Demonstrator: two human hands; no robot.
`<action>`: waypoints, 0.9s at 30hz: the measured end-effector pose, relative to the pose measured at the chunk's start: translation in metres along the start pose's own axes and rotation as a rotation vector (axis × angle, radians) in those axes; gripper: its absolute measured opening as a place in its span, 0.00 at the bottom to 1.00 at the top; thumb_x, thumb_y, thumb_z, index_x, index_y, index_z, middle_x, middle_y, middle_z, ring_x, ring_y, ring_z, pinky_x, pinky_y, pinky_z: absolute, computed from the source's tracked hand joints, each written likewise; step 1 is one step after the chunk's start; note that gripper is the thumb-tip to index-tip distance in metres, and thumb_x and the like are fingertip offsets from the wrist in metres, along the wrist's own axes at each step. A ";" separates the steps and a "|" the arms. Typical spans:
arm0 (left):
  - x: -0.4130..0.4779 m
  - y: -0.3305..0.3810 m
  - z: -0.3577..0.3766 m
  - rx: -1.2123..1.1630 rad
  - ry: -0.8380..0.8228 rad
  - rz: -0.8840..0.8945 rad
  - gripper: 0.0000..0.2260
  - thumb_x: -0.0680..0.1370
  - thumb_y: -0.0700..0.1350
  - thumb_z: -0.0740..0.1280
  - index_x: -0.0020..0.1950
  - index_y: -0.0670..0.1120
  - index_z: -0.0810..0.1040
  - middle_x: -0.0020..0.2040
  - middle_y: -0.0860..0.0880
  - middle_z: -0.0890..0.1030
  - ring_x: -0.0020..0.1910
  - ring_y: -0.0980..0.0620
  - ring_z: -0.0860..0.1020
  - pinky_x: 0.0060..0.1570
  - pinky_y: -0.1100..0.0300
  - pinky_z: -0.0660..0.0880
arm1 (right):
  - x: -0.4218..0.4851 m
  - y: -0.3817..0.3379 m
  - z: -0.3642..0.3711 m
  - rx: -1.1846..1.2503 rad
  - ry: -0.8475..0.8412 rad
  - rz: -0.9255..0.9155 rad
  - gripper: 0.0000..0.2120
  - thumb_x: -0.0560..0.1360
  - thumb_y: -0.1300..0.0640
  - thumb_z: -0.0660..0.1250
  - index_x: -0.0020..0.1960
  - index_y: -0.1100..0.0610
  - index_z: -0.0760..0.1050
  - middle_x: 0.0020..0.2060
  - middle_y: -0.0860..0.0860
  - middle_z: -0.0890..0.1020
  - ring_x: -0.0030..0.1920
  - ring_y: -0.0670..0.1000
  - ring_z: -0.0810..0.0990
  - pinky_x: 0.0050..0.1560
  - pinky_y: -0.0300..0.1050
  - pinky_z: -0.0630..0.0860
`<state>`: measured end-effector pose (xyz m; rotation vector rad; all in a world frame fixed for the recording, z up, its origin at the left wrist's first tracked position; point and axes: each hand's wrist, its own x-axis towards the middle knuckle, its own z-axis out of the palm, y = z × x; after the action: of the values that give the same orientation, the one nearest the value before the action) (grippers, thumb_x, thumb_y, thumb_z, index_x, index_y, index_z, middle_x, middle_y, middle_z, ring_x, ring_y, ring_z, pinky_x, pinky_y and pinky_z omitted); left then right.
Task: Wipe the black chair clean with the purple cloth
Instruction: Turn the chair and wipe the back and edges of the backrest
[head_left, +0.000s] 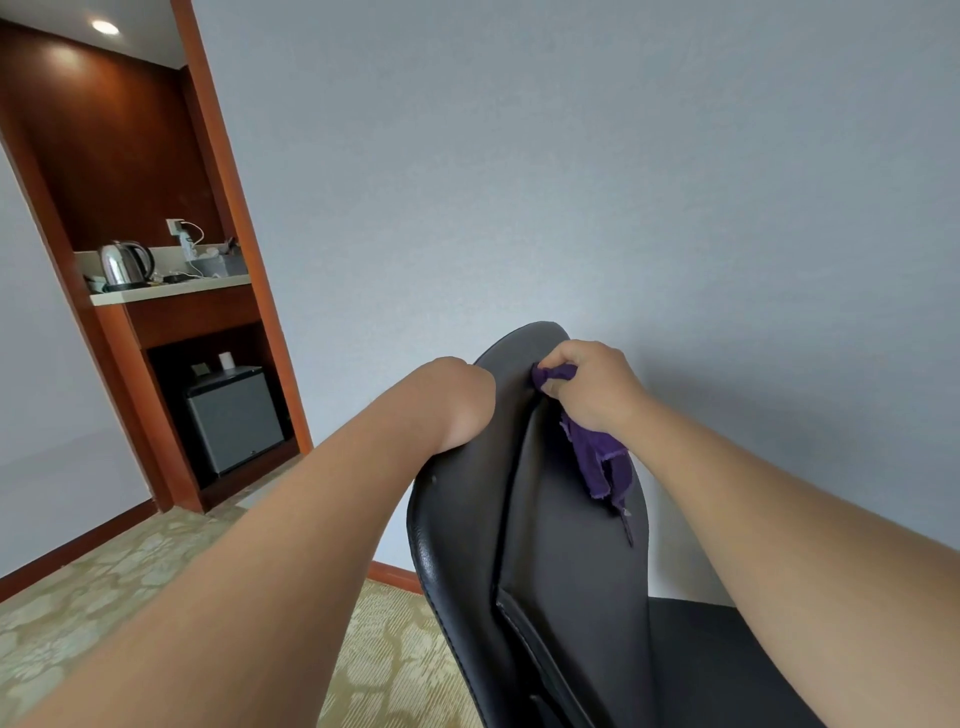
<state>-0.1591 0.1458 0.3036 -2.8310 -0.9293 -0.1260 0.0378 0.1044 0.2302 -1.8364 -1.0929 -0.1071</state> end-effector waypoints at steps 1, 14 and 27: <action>0.000 0.001 0.000 -0.007 -0.005 -0.003 0.10 0.77 0.33 0.51 0.45 0.41 0.70 0.39 0.48 0.67 0.39 0.50 0.67 0.39 0.60 0.64 | -0.004 0.000 -0.001 0.017 -0.005 -0.008 0.10 0.75 0.58 0.73 0.45 0.42 0.78 0.49 0.44 0.79 0.48 0.47 0.78 0.42 0.29 0.68; 0.002 0.002 -0.002 -0.016 -0.027 -0.032 0.16 0.79 0.34 0.51 0.58 0.39 0.76 0.53 0.44 0.76 0.46 0.47 0.73 0.47 0.58 0.70 | -0.116 -0.044 -0.017 0.146 -0.082 -0.180 0.11 0.76 0.54 0.71 0.49 0.36 0.79 0.46 0.31 0.81 0.48 0.34 0.79 0.46 0.22 0.69; -0.002 0.000 -0.002 -0.086 0.014 -0.036 0.12 0.77 0.34 0.51 0.47 0.42 0.73 0.44 0.47 0.72 0.39 0.50 0.68 0.36 0.61 0.64 | -0.220 -0.085 -0.032 0.215 -0.153 -0.281 0.12 0.74 0.60 0.72 0.52 0.45 0.81 0.49 0.35 0.81 0.54 0.38 0.80 0.52 0.29 0.72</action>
<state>-0.1604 0.1440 0.3056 -2.8878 -0.9960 -0.1939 -0.1419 -0.0475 0.1964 -1.5116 -1.4102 -0.0122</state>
